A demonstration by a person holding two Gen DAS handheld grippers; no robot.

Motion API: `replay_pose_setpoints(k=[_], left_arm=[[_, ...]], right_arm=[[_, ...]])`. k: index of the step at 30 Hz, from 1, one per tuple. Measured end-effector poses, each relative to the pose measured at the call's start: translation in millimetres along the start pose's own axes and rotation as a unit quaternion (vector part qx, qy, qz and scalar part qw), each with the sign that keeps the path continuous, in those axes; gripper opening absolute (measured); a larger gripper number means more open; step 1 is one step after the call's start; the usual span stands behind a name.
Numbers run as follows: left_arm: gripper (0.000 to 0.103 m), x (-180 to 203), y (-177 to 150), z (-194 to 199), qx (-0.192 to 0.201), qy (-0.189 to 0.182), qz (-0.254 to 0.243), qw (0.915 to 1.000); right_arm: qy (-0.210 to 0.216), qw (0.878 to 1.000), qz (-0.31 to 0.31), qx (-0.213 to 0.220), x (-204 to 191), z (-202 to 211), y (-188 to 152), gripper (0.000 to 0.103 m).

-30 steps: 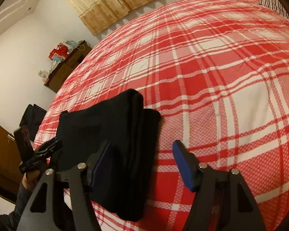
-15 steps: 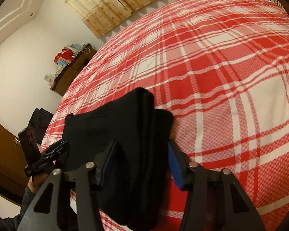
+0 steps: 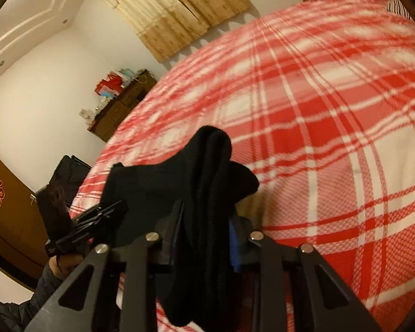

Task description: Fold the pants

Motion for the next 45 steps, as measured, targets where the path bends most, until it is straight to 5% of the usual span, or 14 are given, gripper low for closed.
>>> replay_pose_setpoints(k=[9, 20, 24, 27, 30, 31, 34, 37, 45], left_arm=[[0.015, -30, 2, 36, 0.01, -0.019, 0.032, 0.9992], [0.015, -117, -3, 105, 0.068, 0.074, 0.104, 0.9895], [0.015, -153, -21, 109, 0.062, 0.127, 0.131, 0.9813], [0.016, -175, -38, 92, 0.035, 0.134, 0.161, 0.9772], [0.035, -184, -50, 72, 0.019, 0.156, 0.181, 0.9708], [0.049, -184, -53, 68, 0.019, 0.172, 0.185, 0.9675], [0.057, -176, -55, 64, 0.035, 0.21, 0.169, 0.9622], [0.068, -175, -58, 63, 0.041, 0.229, 0.172, 0.9571], [0.072, -177, -70, 73, 0.056, 0.257, 0.2, 0.9437]], right_arm=[[0.003, 0.998, 0.064, 0.005, -53, -5, 21, 0.029], [0.041, 0.988, 0.144, -0.034, -130, -98, 104, 0.029], [0.065, 0.984, 0.157, -0.054, -160, -155, 120, 0.029], [0.066, 0.981, 0.164, -0.078, -177, -199, 118, 0.029], [0.049, 0.983, 0.146, -0.102, -171, -234, 117, 0.032], [0.045, 0.984, 0.135, -0.11, -166, -241, 118, 0.039], [-0.006, 0.989, 0.095, -0.109, -138, -253, 122, 0.071], [0.033, 0.993, 0.059, -0.101, -113, -249, 124, 0.067], [0.003, 0.993, 0.083, -0.088, -112, -239, 120, 0.068]])
Point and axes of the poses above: each gripper's, at about its wrist camera, not at the fingertips, and z roughly against the way its jaws point, x to its right, y to its top, the point moved 2 cm from there along -z, roughly the way its jaws point, and after that the axes turned 10 degrees about -x, right-handed, at the moved point
